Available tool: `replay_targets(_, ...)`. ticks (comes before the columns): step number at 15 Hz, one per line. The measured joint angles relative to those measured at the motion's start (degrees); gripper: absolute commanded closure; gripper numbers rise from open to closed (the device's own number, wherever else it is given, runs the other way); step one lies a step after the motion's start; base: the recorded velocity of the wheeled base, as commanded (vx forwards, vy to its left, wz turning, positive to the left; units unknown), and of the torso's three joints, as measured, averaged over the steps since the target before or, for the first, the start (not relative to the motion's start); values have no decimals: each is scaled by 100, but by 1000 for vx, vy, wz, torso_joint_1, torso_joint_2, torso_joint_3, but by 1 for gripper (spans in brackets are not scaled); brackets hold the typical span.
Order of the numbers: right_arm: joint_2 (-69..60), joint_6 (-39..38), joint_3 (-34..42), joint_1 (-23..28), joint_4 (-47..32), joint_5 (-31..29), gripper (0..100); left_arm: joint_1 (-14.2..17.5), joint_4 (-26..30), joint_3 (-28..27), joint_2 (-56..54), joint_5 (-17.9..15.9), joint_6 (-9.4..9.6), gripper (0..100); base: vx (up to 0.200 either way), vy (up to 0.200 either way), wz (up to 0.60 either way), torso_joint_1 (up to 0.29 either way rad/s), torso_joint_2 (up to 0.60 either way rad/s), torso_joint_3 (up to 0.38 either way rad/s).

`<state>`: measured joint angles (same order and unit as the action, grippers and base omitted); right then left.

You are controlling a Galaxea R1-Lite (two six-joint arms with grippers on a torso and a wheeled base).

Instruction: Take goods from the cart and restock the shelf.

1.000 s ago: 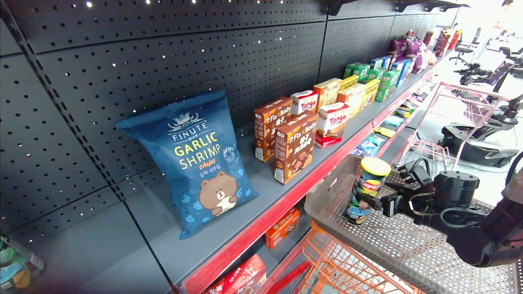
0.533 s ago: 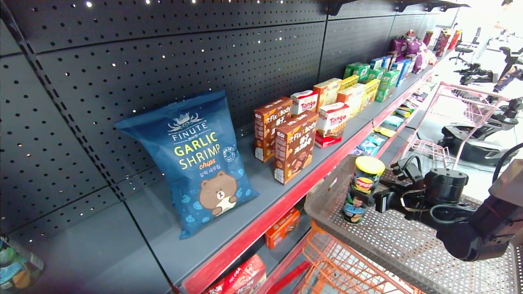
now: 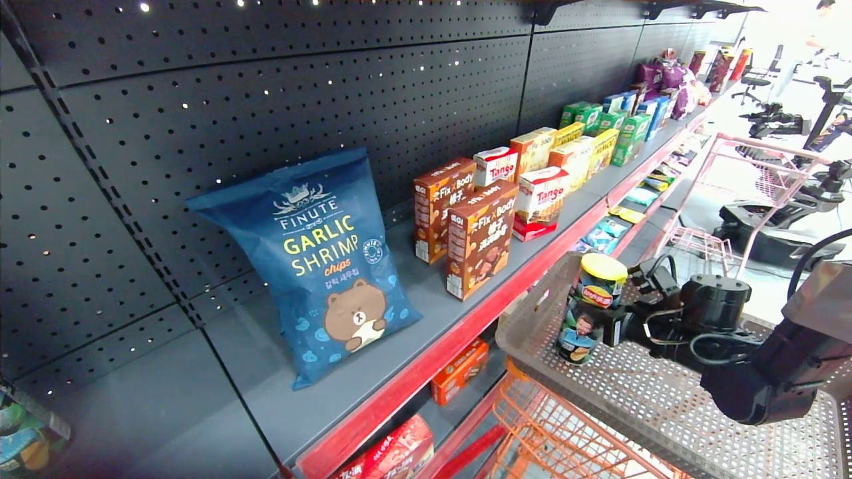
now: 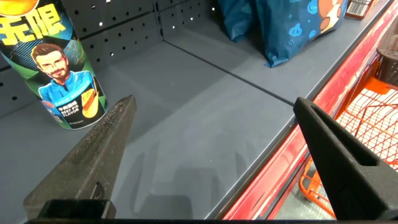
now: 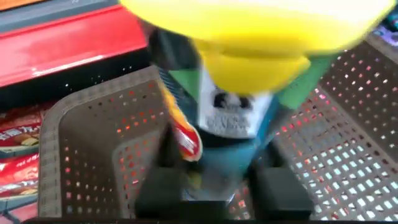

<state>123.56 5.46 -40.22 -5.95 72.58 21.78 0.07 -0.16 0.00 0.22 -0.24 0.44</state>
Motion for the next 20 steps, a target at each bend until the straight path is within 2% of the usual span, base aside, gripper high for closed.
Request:
replay_targets(5,-315,4,174,118,238,-238,100,2,0,0,0,0,0,0,0,0,0,0,0,0)
replay_targets(9,-1259,-5,439,179,-276,-818,100,2,0,0,0,-2,0,0,0,0,0,0,0,0)
replay_targets(12,-2420,-139,690,146,-1393,-942,100,2,0,0,0,0,0,0,0,0,0,0,0,0)
replay_targets(16,-4208,-282,756,-193,-3567,-1448,100,2,0,0,0,-2,0,0,0,0,0,0,0,0)
replay_targets(18,-4990,-492,786,-658,-4670,-2208,100,2,0,0,0,-2,0,0,0,0,0,0,0,0)
replay_targets(20,-5497,-652,828,-931,-5064,-2827,100,2,0,0,0,0,-1,0,0,0,300,-1,-1,1)
